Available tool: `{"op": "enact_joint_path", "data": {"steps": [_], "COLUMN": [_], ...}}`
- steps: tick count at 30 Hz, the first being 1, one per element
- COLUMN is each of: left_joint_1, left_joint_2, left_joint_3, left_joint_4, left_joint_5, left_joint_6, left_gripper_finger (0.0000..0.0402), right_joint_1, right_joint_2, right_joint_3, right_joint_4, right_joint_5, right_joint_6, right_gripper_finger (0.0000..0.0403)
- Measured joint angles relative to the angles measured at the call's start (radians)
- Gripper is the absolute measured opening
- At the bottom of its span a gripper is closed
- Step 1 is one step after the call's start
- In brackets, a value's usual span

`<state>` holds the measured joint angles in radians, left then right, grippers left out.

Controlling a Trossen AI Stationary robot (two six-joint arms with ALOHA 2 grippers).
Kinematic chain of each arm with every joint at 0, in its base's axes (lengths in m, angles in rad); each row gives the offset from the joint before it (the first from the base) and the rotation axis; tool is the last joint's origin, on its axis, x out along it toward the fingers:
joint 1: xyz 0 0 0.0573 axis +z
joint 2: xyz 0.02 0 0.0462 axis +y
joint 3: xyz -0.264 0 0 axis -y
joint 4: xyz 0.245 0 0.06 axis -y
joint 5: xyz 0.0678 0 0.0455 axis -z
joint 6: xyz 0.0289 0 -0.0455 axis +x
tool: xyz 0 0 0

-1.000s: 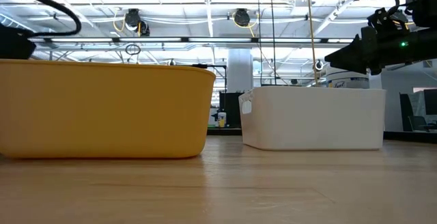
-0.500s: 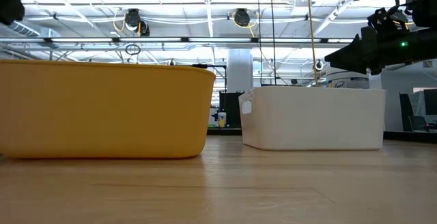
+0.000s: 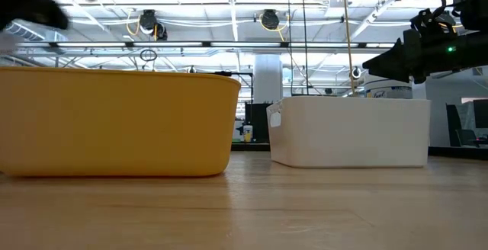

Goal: Pick & Place First Aid Supplies
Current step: Put the gray sachet into the yellow bin

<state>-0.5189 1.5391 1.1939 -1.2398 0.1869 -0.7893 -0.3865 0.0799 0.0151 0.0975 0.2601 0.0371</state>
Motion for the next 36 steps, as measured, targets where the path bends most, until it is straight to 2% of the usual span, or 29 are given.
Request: {"op": "enact_joint_path", "data": {"steps": [9,13,21,29,32,36], "left_joint_1": [0.151,0.2,0.242,0.26,0.267,0.269], "left_joint_2": [0.231,0.299,0.426,0.494,0.497,0.497], "left_joint_3": [0.328,0.412,0.418,0.418,0.418,0.418], "left_joint_4": [-0.089,-0.111,-0.091,-0.021,-0.004,0.015], "left_joint_5": [-0.021,-0.025,-0.041,-0.049,-0.037,-0.038], "left_joint_6": [0.171,0.205,0.205,0.205,0.181,0.155], "left_gripper_finger": [0.0004,0.0004,0.0004,0.0005,0.0031,0.0092], "right_joint_1": [0.0,0.0,0.0,0.0,0.0,0.0], "right_joint_2": [0.0,0.0,0.0,0.0,0.0,0.0], "right_joint_3": [0.0,0.0,0.0,0.0,0.0,0.0], "right_joint_4": [0.0,0.0,0.0,0.0,0.0,0.0], "right_joint_5": [0.0,0.0,0.0,0.0,0.0,0.0], "right_joint_6": [0.0,0.0,0.0,0.0,0.0,0.0], "right_gripper_finger": [0.0263,0.0263,0.0263,0.0263,0.0263,0.0263]}}
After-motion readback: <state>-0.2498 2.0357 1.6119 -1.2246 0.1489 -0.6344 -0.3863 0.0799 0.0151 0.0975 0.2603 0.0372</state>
